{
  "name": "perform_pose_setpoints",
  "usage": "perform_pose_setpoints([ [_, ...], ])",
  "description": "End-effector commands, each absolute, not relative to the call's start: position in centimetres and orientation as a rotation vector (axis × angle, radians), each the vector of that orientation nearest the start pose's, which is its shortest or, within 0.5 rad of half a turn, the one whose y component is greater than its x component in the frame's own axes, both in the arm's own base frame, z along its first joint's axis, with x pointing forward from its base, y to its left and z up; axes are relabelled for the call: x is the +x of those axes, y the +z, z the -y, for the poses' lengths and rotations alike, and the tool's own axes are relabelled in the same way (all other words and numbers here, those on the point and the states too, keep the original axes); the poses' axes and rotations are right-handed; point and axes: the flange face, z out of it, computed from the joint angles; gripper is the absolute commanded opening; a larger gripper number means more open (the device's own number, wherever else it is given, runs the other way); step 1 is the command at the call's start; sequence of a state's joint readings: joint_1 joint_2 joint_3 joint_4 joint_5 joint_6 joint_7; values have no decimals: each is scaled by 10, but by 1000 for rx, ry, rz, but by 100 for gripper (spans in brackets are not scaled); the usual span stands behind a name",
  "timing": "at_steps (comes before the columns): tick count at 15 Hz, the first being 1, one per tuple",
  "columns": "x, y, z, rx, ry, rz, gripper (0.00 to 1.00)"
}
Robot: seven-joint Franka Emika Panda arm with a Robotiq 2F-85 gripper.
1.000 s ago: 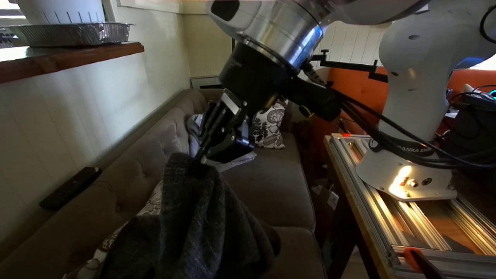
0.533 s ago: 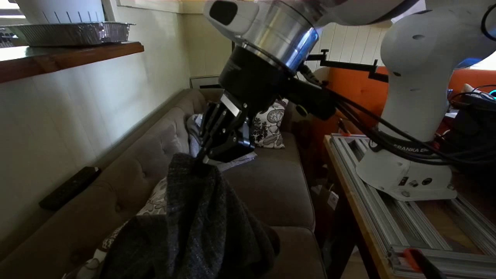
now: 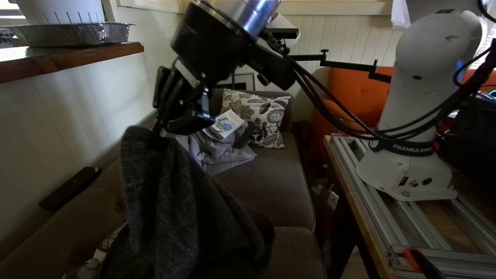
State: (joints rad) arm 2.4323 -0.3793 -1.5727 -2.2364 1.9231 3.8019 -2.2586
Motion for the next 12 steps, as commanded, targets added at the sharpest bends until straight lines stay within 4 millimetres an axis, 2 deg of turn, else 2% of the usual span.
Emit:
perform_pose_setpoints([
  [1, 430, 408, -233, -2742, -949, 1238, 1],
  [4, 447, 433, -231, -2690, -1004, 1311, 1],
  [7, 451, 450, -232, -2601, -1050, 1415, 1],
  [8, 454, 450, -240, -2577, -1050, 1456, 1],
  [10, 448, 453, -239, -2515, -1069, 1539, 1],
  [11, 436, 445, -249, -2494, -1085, 1555, 1],
  [12, 434, 445, -252, -2478, -1090, 1563, 1],
])
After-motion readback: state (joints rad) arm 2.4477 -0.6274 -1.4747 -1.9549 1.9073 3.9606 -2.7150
